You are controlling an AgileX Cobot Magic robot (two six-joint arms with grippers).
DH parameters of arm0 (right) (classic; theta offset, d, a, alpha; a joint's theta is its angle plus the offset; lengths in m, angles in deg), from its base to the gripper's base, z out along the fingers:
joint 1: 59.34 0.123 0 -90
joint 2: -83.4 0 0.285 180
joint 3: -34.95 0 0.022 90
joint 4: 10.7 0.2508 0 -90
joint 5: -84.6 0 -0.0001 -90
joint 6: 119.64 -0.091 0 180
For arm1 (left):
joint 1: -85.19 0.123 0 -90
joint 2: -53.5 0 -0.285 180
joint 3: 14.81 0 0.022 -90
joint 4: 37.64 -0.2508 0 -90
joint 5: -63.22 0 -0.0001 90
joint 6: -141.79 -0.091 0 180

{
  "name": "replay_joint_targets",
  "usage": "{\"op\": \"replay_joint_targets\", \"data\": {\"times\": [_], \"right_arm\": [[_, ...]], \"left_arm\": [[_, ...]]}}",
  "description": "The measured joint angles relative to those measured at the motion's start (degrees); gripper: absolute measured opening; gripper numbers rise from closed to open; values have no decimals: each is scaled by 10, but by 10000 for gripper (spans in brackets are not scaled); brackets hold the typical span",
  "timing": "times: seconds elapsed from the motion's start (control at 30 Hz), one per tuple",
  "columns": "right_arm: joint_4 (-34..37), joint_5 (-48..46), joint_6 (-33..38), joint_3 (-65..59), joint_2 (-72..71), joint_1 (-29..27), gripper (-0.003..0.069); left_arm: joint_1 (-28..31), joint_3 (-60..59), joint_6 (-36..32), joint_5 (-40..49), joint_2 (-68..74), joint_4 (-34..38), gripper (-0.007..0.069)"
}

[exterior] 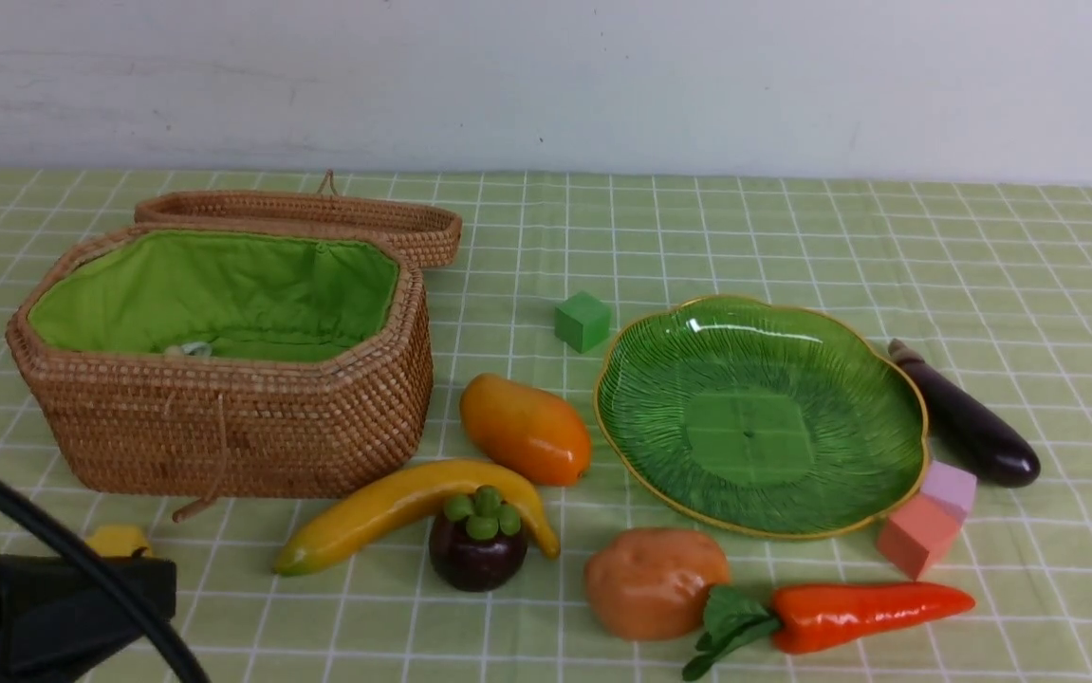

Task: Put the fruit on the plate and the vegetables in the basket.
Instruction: Grab a mangosteen with your left arm and put it on the plate on the right

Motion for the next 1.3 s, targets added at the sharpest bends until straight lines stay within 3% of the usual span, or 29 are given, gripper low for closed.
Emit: {"op": "replay_joint_targets", "data": {"times": [0.17, 0.33, 0.47, 0.77, 0.93, 1.13, 1.23, 1.3], "right_arm": [[-1, -246, 127, 204, 111, 73, 41], [27, -427, 212, 369, 220, 141, 30], [38, -511, 253, 470, 273, 171, 30], [100, -566, 340, 562, 289, 176, 36], [176, -582, 407, 570, 289, 176, 44], [200, -582, 454, 572, 289, 176, 55], [200, -582, 462, 572, 289, 176, 59], [200, -582, 464, 572, 289, 176, 63]], "left_arm": [[-68, 44, -14, 23, 29, -24, -13], [-117, 98, -14, 76, 78, -59, -13], [-131, 133, -16, 98, 114, -69, -13], [-140, 170, -48, 110, 195, -78, -13], [-198, 183, -43, 107, 248, -107, -13], [-251, 244, -22, 83, 354, -176, -11], [-253, 275, -20, 67, 414, -212, 32], [-253, 296, -20, 54, 464, -238, 116]]}}
